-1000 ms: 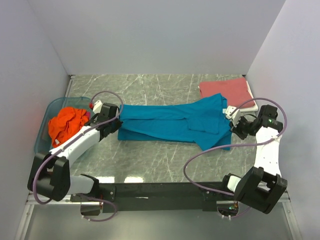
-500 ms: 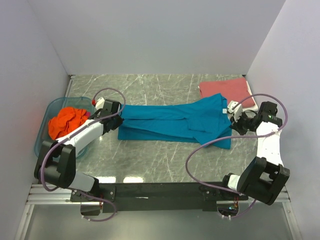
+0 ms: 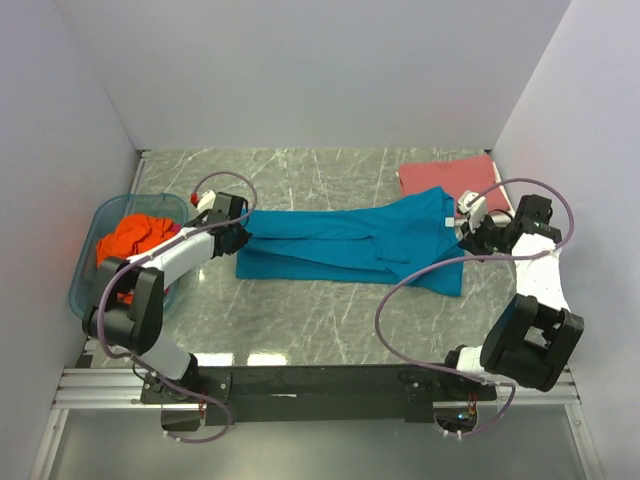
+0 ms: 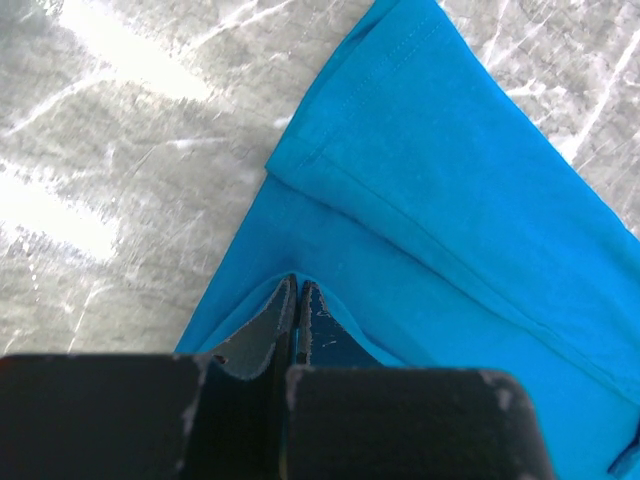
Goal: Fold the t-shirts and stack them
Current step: Fold the tshirt
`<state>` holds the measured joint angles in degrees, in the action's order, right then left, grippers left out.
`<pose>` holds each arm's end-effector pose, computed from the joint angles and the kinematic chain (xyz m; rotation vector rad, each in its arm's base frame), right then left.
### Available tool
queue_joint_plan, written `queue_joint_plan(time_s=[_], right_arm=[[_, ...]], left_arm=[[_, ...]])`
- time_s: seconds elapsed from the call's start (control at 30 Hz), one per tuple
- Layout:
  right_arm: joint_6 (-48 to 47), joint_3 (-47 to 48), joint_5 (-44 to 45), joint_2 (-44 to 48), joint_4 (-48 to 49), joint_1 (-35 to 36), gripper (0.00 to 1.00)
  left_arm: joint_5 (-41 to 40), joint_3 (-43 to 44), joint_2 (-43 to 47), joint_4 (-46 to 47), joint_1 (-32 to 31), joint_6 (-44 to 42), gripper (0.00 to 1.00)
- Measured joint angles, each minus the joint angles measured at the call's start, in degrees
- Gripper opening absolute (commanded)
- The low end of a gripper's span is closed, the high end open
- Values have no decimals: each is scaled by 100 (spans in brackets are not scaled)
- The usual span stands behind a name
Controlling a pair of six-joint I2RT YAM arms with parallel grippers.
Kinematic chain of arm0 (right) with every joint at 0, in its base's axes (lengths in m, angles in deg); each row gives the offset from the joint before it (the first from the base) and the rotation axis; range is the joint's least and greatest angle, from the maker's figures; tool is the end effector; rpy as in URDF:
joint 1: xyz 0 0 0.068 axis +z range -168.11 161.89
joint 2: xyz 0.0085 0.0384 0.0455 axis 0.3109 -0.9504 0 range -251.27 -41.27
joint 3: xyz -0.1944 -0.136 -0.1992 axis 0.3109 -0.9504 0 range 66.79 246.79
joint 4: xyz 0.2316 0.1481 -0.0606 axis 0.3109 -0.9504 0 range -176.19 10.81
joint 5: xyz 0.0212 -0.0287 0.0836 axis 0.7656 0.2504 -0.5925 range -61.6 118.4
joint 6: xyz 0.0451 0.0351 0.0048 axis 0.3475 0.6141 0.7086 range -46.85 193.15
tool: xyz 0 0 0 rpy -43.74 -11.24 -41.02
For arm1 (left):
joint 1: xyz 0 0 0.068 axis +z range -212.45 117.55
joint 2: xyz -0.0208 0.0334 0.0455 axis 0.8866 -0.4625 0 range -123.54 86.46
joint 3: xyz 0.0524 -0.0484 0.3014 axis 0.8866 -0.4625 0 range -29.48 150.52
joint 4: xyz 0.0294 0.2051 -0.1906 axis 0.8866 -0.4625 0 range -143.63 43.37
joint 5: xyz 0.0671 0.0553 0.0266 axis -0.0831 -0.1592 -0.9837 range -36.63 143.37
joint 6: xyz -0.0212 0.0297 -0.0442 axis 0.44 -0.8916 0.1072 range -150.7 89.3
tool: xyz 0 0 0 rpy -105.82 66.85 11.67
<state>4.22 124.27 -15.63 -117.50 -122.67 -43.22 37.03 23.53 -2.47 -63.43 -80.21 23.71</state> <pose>0.2544 -0.0881 0.2868 -1.0520 2.0108 0.2142 0.3212 -0.0910 0.2180 -0.8819 2.2859 -0.2022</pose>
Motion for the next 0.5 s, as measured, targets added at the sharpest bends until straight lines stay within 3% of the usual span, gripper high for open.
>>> queue_joint_plan(time_s=[0.5], right_arm=[[651,262,2,-459,448,188,0]], left_arm=[[-2,144,-407,7,70,-101,1]])
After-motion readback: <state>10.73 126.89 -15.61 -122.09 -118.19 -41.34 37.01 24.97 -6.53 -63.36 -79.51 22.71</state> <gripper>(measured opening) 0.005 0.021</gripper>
